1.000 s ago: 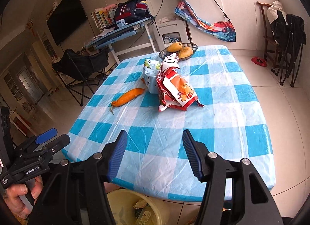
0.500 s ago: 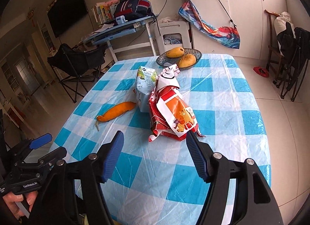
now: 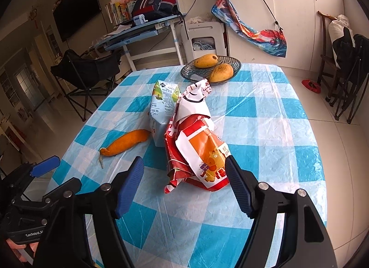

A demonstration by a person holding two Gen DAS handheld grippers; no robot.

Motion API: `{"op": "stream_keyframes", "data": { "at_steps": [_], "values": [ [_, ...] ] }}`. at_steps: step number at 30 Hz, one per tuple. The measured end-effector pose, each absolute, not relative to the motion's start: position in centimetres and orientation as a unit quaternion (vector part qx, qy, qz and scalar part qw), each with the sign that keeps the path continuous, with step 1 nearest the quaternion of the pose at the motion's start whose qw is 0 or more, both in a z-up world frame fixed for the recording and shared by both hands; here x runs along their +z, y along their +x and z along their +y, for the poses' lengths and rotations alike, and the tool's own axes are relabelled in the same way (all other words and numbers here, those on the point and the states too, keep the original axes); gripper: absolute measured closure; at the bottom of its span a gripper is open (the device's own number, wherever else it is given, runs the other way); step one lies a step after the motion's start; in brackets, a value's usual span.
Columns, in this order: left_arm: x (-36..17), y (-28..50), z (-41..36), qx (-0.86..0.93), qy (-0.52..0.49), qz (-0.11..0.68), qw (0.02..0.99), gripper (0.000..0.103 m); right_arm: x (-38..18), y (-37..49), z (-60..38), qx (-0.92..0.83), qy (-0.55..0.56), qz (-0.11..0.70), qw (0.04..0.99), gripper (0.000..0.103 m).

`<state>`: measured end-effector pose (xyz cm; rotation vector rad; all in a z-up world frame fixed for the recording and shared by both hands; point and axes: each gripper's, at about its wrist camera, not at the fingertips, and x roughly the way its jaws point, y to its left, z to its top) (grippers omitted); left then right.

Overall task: Collect trash
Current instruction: 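Move both open grippers back over the table toward the red snack wrapper, then grasp the red snack wrapper with the right gripper while the left grasps an orange peel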

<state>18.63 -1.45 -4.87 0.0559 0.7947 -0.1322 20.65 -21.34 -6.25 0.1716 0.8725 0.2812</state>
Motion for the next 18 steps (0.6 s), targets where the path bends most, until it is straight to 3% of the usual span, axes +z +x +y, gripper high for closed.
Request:
{"op": "stream_keyframes", "data": {
  "at_steps": [12,18],
  "values": [
    [-6.7,22.8,-3.1,-0.068,0.042,0.4,0.913,0.023,-7.9,23.0,-21.9,0.133,0.107,0.436,0.884,0.033],
    [-7.7,25.2,-3.6,-0.067,0.046,0.41,0.908,0.023,-8.5,23.8,-21.6,0.141,0.106,0.443,0.879,0.039]
  ]
}}
